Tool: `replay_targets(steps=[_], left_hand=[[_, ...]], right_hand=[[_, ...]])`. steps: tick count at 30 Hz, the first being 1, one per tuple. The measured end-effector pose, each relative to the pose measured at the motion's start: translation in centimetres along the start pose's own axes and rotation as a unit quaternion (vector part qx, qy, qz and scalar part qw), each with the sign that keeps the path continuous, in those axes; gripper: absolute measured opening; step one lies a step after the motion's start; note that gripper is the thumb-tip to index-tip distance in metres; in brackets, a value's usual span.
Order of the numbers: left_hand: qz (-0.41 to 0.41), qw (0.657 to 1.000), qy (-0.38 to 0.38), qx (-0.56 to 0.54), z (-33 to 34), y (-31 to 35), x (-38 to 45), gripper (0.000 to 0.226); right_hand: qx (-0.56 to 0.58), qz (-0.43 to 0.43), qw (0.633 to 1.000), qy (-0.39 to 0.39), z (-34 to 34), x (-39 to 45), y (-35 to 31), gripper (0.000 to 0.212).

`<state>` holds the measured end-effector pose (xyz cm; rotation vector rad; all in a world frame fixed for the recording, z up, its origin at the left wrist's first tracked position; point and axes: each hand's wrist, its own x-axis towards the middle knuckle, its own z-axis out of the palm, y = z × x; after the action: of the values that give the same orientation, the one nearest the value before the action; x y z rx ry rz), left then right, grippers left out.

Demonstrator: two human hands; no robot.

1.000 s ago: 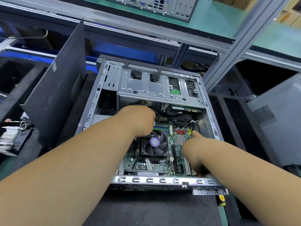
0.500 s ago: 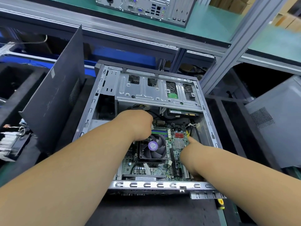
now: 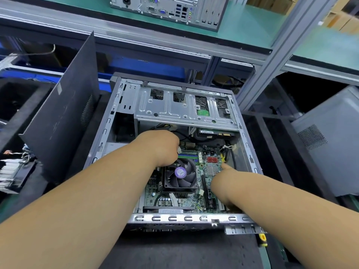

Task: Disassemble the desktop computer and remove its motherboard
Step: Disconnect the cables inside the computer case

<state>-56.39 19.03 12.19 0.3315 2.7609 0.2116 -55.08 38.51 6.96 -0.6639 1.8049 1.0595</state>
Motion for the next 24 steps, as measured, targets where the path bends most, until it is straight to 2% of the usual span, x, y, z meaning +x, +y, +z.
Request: replay_targets(steps=[5, 8, 11, 15, 19, 21, 24], left_hand=[[0.014, 1.0, 0.006, 0.0, 0.2, -0.2, 0.0, 0.019], [0.015, 1.0, 0.008, 0.004, 0.2, -0.2, 0.1, 0.019], [0.013, 1.0, 0.001, 0.001, 0.2, -0.2, 0.1, 0.019], [0.011, 1.0, 0.003, 0.005, 0.2, -0.2, 0.2, 0.02], [0.01, 1.0, 0.008, 0.002, 0.2, -0.2, 0.2, 0.02], [0.011, 1.0, 0.01, 0.002, 0.3, -0.2, 0.2, 0.02], [0.009, 1.0, 0.011, -0.002, 0.3, -0.2, 0.3, 0.02]], right_hand=[[0.032, -0.018, 0.999, 0.023, 0.1, -0.4, -0.2, 0.054], [0.059, -0.017, 0.996, 0.062, -0.2, -0.7, 0.0, 0.019], [0.102, -0.027, 0.991, 0.081, -0.4, -1.1, 0.4, 0.026], [0.162, -0.051, 0.977, 0.126, -0.7, -1.8, 0.7, 0.019], [0.232, -0.064, 0.962, 0.128, -0.9, -2.3, 0.6, 0.023], [0.246, -0.042, 0.956, 0.152, -0.9, -2.3, 0.7, 0.027], [0.206, 0.021, 0.95, 0.233, -1.0, -2.2, 1.0, 0.027]])
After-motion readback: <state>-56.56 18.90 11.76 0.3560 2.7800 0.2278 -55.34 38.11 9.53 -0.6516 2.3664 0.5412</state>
